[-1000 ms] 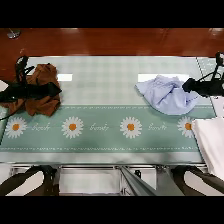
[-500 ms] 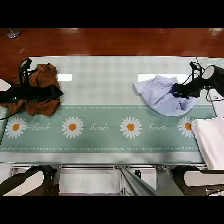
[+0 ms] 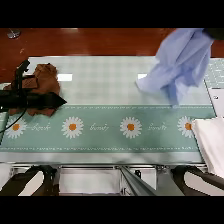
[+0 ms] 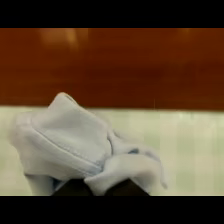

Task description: Fold the shirts.

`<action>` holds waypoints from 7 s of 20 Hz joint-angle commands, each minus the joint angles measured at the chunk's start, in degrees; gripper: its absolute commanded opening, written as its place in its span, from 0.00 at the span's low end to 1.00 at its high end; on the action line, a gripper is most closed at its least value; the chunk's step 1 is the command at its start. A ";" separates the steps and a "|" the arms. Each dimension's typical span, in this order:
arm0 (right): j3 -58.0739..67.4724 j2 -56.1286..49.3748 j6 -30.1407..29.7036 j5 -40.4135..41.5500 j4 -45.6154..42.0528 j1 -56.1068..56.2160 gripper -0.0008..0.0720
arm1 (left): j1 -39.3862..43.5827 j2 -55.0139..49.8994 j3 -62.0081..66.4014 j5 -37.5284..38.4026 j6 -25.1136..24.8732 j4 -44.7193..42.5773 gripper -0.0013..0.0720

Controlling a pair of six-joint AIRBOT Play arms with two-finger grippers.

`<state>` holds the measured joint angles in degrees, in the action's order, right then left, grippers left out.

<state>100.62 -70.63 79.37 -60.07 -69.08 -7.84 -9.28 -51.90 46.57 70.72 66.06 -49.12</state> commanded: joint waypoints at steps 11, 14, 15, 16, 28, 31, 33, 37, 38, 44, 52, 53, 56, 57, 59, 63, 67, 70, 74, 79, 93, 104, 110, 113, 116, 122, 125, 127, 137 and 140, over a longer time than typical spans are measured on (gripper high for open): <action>9.42 6.73 -0.92 -14.05 -2.45 28.87 0.04 | 3.61 8.59 -9.33 -5.51 3.67 2.01 0.97; -8.41 5.09 2.29 -10.99 -2.32 36.54 0.04 | 3.58 7.67 -9.33 -5.84 3.69 2.01 0.97; -15.26 3.78 4.07 -6.43 -1.88 38.77 0.04 | 3.58 7.17 -9.33 -5.77 3.72 2.03 0.97; -20.79 1.97 5.57 -1.01 -1.25 40.61 0.04 | 3.58 6.67 -9.35 -5.73 4.50 2.01 0.97; -14.73 -9.66 3.28 -12.13 4.09 18.25 0.87 | 4.31 -1.40 -10.56 -1.18 8.26 -6.95 0.97; -28.57 -0.79 5.99 -14.60 -5.88 3.32 0.87 | 5.44 -3.48 -18.62 -3.30 9.03 -1.44 0.97; -44.24 6.03 5.33 -8.63 0.22 -3.89 0.87 | 9.05 -5.79 -24.00 -11.67 3.74 8.04 0.97; -66.79 15.80 1.79 -0.39 10.54 -5.51 0.87 | 19.43 -13.33 -23.63 -25.44 -4.55 24.39 0.97; -69.46 16.35 1.77 -0.13 11.65 -4.48 0.87 | 21.90 -15.23 -22.12 -28.63 -4.50 25.55 0.97; -73.31 15.96 3.76 1.11 11.76 4.31 0.87 | 25.24 -21.33 -12.57 -28.41 -4.33 25.59 0.04; -72.06 5.42 2.91 8.79 20.63 13.18 0.87 | 24.41 -21.09 -8.22 -23.93 -6.47 25.38 0.05; -70.71 4.07 2.91 10.27 21.55 14.08 0.86 | 24.41 -21.09 -8.20 -23.96 -6.47 25.38 0.05; -63.36 -0.20 -0.37 10.12 22.29 15.26 0.06 | 23.91 -19.52 -6.05 -23.52 -7.54 24.98 0.04; -59.25 -0.85 -3.45 7.85 21.73 14.71 0.04 | 22.84 -18.34 -4.00 -23.06 -7.52 24.09 0.04; -45.99 -0.33 -4.90 1.97 18.03 11.74 0.04 | 18.49 -14.71 3.06 -20.50 -7.50 22.32 0.04; -8.66 0.92 -0.04 -3.76 9.09 7.45 0.04 | 7.96 -7.87 21.59 -18.97 -6.19 22.10 0.04; 22.16 1.62 1.73 -8.17 -0.13 7.65 0.04 | -2.03 -2.93 38.23 -18.32 -1.53 19.17 0.04; 25.18 10.27 1.62 -8.74 -2.62 7.65 0.04 | -8.98 0.66 49.09 -11.06 1.46 14.53 0.04; 21.33 23.41 1.62 -13.20 -6.62 7.65 0.04 | -14.84 9.62 53.83 -6.95 4.02 0.70 0.04; 12.20 33.83 4.09 -22.40 -12.72 7.65 0.04 | -11.08 19.28 52.50 -0.55 8.87 -14.67 0.04; -35.87 25.14 6.58 -5.35 -9.27 7.65 0.04 | -3.89 15.13 0.70 -12.72 9.46 -7.43 0.04; -13.18 -19.08 11.04 5.25 3.67 2.58 0.25 | 7.87 -17.09 8.70 -34.07 9.68 -2.71 0.11; -6.69 -19.67 1.86 -18.10 2.89 -7.93 0.87 | -2.73 -17.62 15.34 -8.00 9.70 -10.62 0.98; -16.83 -14.53 0.70 -22.18 -0.74 -14.69 0.87 | -12.57 -16.00 9.53 3.52 9.92 -12.11 0.98; -38.14 -3.13 -1.53 -9.57 9.03 -18.95 0.87 | -20.41 -11.13 -2.75 3.76 9.88 -11.96 0.98; -64.67 14.58 -10.40 -3.72 20.59 -18.84 0.87 | -35.04 -8.39 -17.18 4.61 6.73 -2.78 0.98; -67.63 16.94 -10.47 -3.10 20.72 -18.84 0.87 | -33.46 -8.90 -20.24 4.33 5.79 -1.84 0.98; -67.65 16.92 -10.47 -2.73 21.09 -18.84 0.87 | -32.72 -9.42 -21.59 4.33 5.51 -1.81 0.98; -66.07 16.92 -7.91 -1.60 18.12 -22.51 0.87 | -21.07 -11.06 -22.91 -4.37 1.81 2.43 0.94; -64.67 16.92 -3.82 -4.50 8.28 -29.14 0.87 | -21.62 -11.63 -22.51 -0.72 -2.67 2.47 0.05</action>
<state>34.96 -53.76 71.92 -62.50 -52.80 -32.40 -31.62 -63.09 23.81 67.59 66.67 -47.40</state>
